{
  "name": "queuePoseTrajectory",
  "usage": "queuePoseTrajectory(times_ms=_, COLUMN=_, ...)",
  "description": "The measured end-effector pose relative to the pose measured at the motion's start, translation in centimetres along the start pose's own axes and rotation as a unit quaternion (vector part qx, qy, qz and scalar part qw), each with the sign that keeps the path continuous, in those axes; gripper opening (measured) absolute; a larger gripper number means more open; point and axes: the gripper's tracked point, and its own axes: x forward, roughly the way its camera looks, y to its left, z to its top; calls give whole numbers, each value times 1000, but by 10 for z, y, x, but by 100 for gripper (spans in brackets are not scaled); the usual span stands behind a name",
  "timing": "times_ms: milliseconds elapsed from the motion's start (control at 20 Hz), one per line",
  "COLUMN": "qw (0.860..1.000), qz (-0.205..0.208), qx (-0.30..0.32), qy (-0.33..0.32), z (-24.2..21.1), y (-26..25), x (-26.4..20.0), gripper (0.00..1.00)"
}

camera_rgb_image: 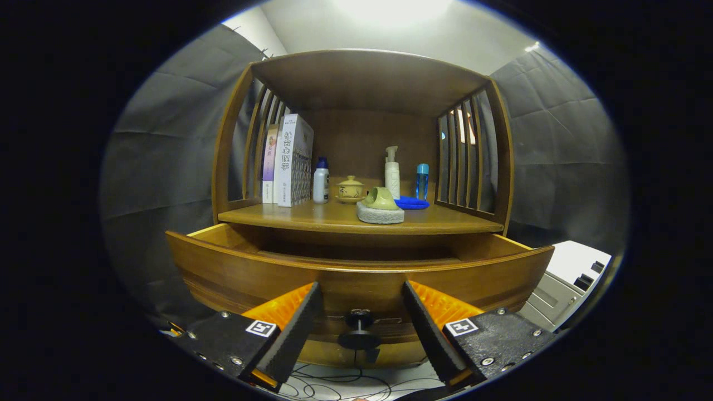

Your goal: Pull open the drawer, take out the items inside it, and place them on the countertop above the cabinet.

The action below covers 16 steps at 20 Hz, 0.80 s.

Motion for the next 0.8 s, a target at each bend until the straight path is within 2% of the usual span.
queuePoseTrajectory(times_ms=800, qw=1000, qz=14, qx=16, qy=-4, z=7, y=-2, x=67, gripper=94)
